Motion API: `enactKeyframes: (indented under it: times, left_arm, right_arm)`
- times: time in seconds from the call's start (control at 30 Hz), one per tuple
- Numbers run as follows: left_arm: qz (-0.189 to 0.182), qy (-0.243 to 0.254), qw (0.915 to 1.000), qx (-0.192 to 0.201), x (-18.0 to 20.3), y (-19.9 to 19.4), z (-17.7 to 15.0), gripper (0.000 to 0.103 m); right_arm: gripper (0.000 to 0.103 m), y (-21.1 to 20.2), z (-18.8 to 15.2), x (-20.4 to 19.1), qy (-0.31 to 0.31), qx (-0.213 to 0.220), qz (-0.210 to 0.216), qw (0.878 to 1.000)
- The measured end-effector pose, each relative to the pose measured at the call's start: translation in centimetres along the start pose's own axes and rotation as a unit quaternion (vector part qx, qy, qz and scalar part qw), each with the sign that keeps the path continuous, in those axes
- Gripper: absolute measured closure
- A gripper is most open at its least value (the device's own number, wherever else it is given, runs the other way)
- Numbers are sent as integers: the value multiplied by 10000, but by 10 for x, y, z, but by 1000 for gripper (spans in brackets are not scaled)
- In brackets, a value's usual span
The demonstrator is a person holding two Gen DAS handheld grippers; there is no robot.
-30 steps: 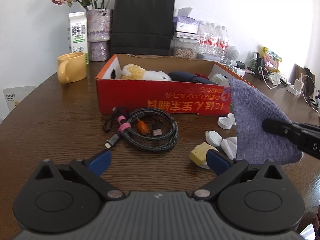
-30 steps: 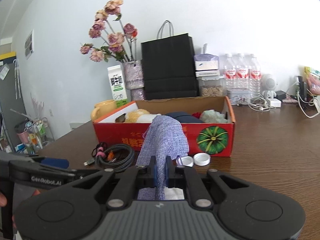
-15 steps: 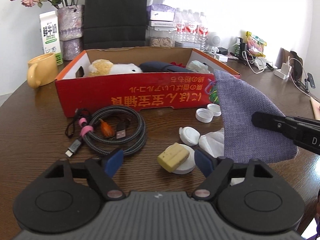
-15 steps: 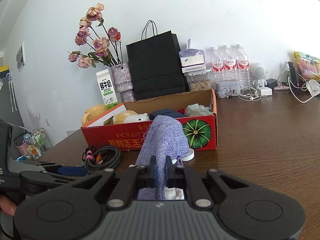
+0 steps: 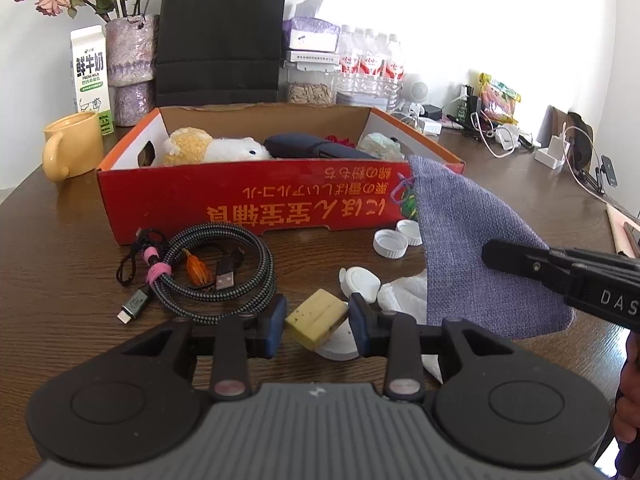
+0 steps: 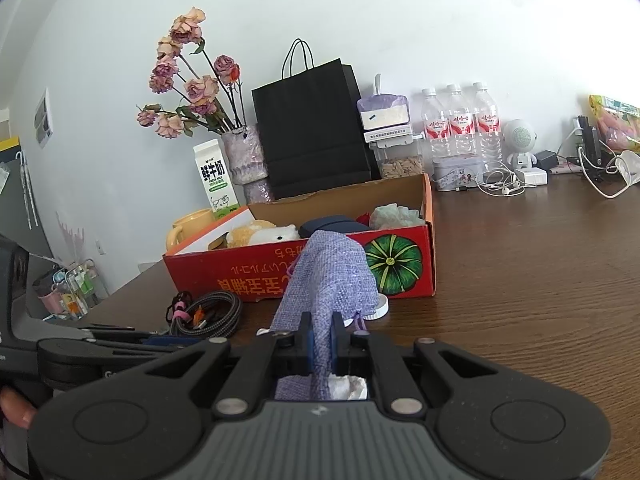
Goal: Organize objects
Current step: 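Grasp the yellow soap bar with the left gripper while the right gripper holds the bag, then carry the soap and cloth bag into the box and open both grippers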
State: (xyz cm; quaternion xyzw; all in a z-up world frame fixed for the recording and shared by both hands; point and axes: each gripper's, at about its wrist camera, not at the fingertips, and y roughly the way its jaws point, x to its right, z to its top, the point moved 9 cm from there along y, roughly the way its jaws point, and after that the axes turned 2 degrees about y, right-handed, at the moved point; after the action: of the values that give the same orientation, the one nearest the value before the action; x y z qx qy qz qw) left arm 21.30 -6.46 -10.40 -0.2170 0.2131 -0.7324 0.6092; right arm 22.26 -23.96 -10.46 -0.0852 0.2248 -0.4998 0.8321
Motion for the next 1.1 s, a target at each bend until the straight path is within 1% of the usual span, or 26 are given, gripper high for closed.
enactKeyframes:
  times: [0.23,0.53,0.67,0.8,1.1]
  left_arm:
    - [159,-94,9996,222,-10,-12,17,69]
    - [276,-169,9980,535,-20,-20,46,68]
    - [321,-204,9970,679,-25,-19,63,68]
    - [289,-200,9959,829,-28,-16,81,68]
    - [355,-257,9926,1134,-41,4,125,68]
  right_arm:
    - [96,-1,8,-5,-8,63,53,10000]
    - [96,6,37,-21,-107,259,219,9994]
    - [96,17,52,-29,-212,320,263,9989]
    - [96,32,66,-34,-279,361,296,9985]
    - [96,71,104,-43,-443,478,363,9972]
